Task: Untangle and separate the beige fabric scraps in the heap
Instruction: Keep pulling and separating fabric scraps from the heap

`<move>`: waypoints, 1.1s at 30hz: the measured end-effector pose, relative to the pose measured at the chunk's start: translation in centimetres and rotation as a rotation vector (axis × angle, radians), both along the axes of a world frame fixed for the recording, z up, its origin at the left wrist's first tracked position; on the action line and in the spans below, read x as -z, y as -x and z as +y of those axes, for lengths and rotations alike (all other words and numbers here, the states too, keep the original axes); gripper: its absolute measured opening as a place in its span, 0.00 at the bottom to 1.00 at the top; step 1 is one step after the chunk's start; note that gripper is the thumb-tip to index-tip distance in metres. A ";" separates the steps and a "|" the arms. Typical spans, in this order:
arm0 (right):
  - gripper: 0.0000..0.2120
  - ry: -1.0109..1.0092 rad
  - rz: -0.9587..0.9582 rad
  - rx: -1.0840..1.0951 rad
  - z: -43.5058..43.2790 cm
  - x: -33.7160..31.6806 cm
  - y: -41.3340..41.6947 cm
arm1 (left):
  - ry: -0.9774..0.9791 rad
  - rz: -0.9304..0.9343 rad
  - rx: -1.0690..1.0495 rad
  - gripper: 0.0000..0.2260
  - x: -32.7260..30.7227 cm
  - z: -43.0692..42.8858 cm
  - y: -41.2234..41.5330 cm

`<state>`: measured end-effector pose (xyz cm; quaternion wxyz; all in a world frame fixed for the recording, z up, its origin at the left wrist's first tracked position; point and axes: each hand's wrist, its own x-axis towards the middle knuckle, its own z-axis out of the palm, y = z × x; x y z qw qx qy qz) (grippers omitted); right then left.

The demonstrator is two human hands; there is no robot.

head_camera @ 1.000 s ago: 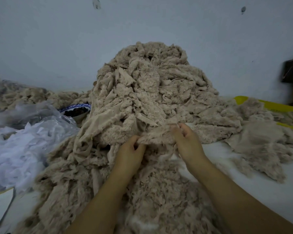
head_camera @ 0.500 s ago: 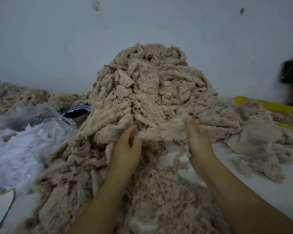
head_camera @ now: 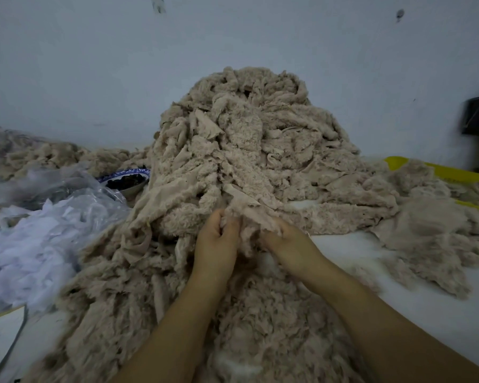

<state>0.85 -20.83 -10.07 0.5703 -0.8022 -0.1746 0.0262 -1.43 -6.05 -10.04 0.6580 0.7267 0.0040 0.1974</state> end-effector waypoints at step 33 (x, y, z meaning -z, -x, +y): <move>0.16 -0.278 0.158 -0.066 -0.6 -0.2 -0.2 | -0.268 -0.185 0.190 0.24 -0.7 -1.0 1.8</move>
